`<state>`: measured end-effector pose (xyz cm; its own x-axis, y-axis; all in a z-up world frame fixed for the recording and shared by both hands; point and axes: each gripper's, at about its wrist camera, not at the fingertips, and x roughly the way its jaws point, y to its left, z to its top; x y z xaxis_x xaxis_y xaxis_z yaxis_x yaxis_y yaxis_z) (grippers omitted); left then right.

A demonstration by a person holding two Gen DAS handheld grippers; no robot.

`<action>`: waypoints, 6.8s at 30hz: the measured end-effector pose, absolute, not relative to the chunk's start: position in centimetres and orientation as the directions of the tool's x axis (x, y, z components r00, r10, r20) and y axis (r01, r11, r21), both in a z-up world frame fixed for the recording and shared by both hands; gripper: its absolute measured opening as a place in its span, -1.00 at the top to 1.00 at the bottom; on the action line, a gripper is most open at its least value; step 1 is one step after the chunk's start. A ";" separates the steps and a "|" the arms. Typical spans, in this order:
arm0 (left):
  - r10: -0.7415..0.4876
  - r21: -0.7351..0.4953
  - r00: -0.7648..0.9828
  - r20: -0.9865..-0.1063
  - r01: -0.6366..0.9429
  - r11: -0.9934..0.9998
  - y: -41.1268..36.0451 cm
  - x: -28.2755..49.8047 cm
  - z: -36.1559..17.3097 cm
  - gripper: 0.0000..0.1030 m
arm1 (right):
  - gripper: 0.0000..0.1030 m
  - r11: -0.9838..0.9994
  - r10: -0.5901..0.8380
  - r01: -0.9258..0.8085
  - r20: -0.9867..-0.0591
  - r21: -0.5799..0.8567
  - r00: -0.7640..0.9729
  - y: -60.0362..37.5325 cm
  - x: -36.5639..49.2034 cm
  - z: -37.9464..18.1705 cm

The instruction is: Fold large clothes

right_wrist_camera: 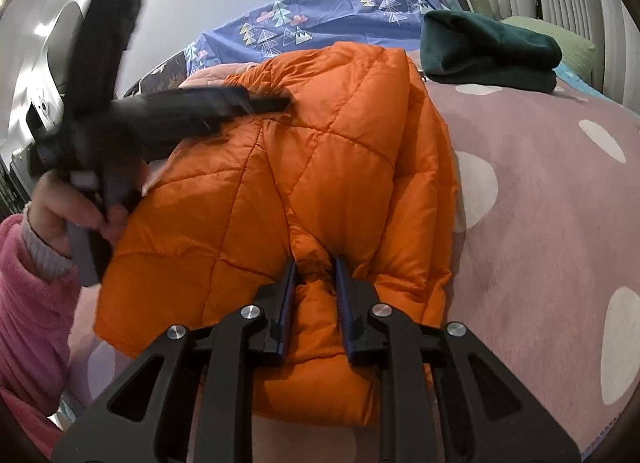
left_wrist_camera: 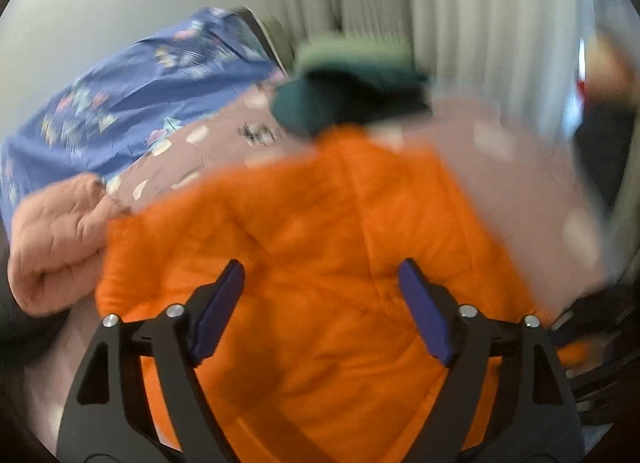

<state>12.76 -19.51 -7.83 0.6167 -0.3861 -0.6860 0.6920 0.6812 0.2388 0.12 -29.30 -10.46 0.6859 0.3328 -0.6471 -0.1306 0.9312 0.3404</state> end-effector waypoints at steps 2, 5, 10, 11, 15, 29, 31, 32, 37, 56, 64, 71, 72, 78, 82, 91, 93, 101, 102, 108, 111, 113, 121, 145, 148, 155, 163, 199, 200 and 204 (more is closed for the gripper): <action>-0.361 0.312 0.657 -0.662 0.680 0.664 -20.5 12.1 -9.0 -0.59 | 0.44 0.912 0.358 -0.115 -0.628 0.393 0.691 -30.6 -0.9 -10.1; -0.358 0.303 0.653 -0.667 0.677 0.670 -20.3 12.3 -9.1 -0.59 | 0.05 0.852 0.393 -0.054 -0.569 0.520 0.722 -33.7 -2.8 -9.6; -0.380 0.253 0.624 -0.683 0.690 0.678 -19.8 13.0 -9.2 -0.59 | -0.42 0.777 0.410 0.045 -0.557 0.628 0.722 -37.0 -4.3 -10.6; -0.377 0.258 0.627 -0.682 0.688 0.678 -19.9 12.8 -9.2 -0.59 | -0.45 0.752 0.440 0.056 -0.564 0.656 0.699 -37.1 -4.1 -11.2; -0.368 0.279 0.642 -0.672 0.681 0.677 -19.8 12.3 -9.2 -0.59 | -0.59 0.670 0.539 0.063 -0.543 0.740 0.644 -36.3 -2.7 -13.0; -0.386 0.251 0.635 -0.670 0.682 0.686 -19.6 12.4 -9.3 -0.59 | -0.29 0.725 0.499 0.071 -0.594 0.685 0.631 -33.8 0.8 -13.6; -0.385 0.248 0.635 -0.670 0.680 0.690 -19.6 12.5 -9.3 -0.59 | 0.02 0.727 0.496 0.072 -0.595 0.683 0.633 -33.7 0.8 -13.9; -0.384 0.249 0.636 -0.669 0.679 0.691 -19.6 12.5 -9.3 -0.59 | 0.14 0.731 0.490 0.074 -0.596 0.679 0.636 -33.7 0.6 -14.1; -0.379 0.260 0.647 -0.661 0.672 0.694 -19.5 12.2 -9.1 -0.64 | 0.21 0.775 0.440 0.065 -0.611 0.628 0.658 -33.0 0.4 -14.2; -0.355 0.180 0.761 -0.544 0.519 0.836 -12.7 12.8 -5.6 -0.96 | 0.16 0.810 0.400 0.048 -0.610 0.585 0.684 -32.1 -1.0 -15.3; -0.435 -0.191 0.635 -0.639 0.417 0.889 -4.5 18.0 -7.4 -0.96 | 0.12 0.825 0.379 0.049 -0.615 0.563 0.692 -31.1 -1.1 -15.2; -0.671 -0.537 0.399 -0.624 0.405 0.740 -5.0 21.2 -11.6 -0.89 | 0.24 0.835 0.382 0.039 -0.631 0.548 0.675 -30.3 -0.3 -14.3; -0.677 -0.523 0.411 -0.611 0.433 0.734 -5.4 20.9 -11.1 -0.61 | 0.31 0.847 0.374 0.026 -0.630 0.531 0.680 -30.0 0.0 -13.7; -0.658 -0.313 0.566 -0.497 0.590 0.744 -8.2 19.1 -2.2 0.15 | 0.58 0.954 0.233 -0.068 -0.576 0.292 0.784 -28.1 2.3 -6.6; -0.648 -0.205 0.632 -0.426 0.630 0.749 -9.9 21.9 4.7 0.13 | 0.58 0.973 0.198 -0.107 -0.499 0.205 0.844 -28.8 6.9 -2.3; -0.476 0.008 0.761 -0.441 0.533 0.846 -15.3 35.5 10.1 0.10 | 0.58 0.983 0.114 -0.028 -0.478 0.183 0.871 -32.2 22.9 -0.6; -0.441 0.054 0.775 -0.453 0.517 0.854 -17.0 38.0 9.2 0.10 | 0.58 0.989 0.072 0.001 -0.488 0.148 0.870 -32.2 25.2 -1.5; -0.237 0.231 0.809 -0.538 0.412 0.882 -22.5 48.2 -0.2 -0.28 | 0.58 0.978 -0.092 0.188 -0.611 0.096 0.787 -32.9 33.9 -9.6; -0.171 0.274 0.804 -0.569 0.381 0.883 -23.4 49.2 -3.0 -0.30 | 0.57 0.974 -0.091 0.204 -0.653 0.098 0.751 -33.2 34.8 -11.5; -0.095 0.290 0.815 -0.572 0.309 0.906 -22.7 49.8 -9.7 -0.35 | 0.34 0.922 0.098 0.194 -0.684 0.336 0.723 -36.9 36.9 -14.0; -0.066 0.286 0.813 -0.579 0.278 0.917 -21.9 49.4 -9.1 -0.60 | 0.30 0.913 0.124 0.190 -0.687 0.362 0.716 -36.5 36.6 -14.0; -0.061 0.290 0.816 -0.575 0.273 0.917 -21.5 48.8 -8.4 -0.65 | 0.28 0.905 0.141 0.188 -0.688 0.381 0.712 -36.6 36.5 -14.1; -0.071 0.289 0.815 -0.575 0.283 0.915 -20.7 43.9 -5.7 -0.83 | -0.02 0.877 0.166 0.204 -0.673 0.435 0.720 -37.5 35.9 -13.9; -0.292 0.091 0.866 -0.407 0.356 0.930 -11.6 9.8 2.1 -0.96 | -0.74 0.975 -0.111 0.184 -0.444 0.127 0.889 -30.0 0.8 -0.7; -0.263 0.121 0.890 -0.371 0.327 0.937 -10.9 5.8 2.9 -0.96 | -0.75 0.972 -0.125 0.196 -0.423 0.127 0.897 -28.9 -1.1 0.2; -0.230 0.097 0.914 -0.333 0.276 0.956 -7.9 -1.3 3.1 -0.96 | -0.77 0.970 -0.127 0.199 -0.408 0.138 0.904 -26.8 -5.5 1.7; -0.199 0.082 0.916 -0.348 0.241 0.967 -5.5 -4.5 3.1 -0.96 | -0.77 0.980 -0.116 0.168 -0.386 0.104 0.915 -24.2 -8.3 2.4; -0.169 0.074 0.885 -0.435 0.222 0.972 -4.6 -5.3 1.9 -0.96 | -0.77 0.982 -0.146 0.182 -0.403 0.052 0.903 -22.5 -9.1 1.6; -0.167 0.074 0.884 -0.436 0.221 0.973 -4.6 -5.3 1.8 -0.96 | -0.77 0.982 -0.148 0.184 -0.404 0.051 0.903 -22.4 -9.1 1.6; -0.171 0.076 0.882 -0.440 0.226 0.971 -4.5 -5.2 1.6 -0.96 | -0.77 0.982 -0.147 0.183 -0.407 0.052 0.901 -22.5 -9.0 1.6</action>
<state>-5.19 -4.49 1.64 0.8816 -0.1708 -0.4399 0.2262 0.9711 0.0764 -9.01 -22.47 1.58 0.9013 -0.1468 -0.4075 0.1835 0.9816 0.0522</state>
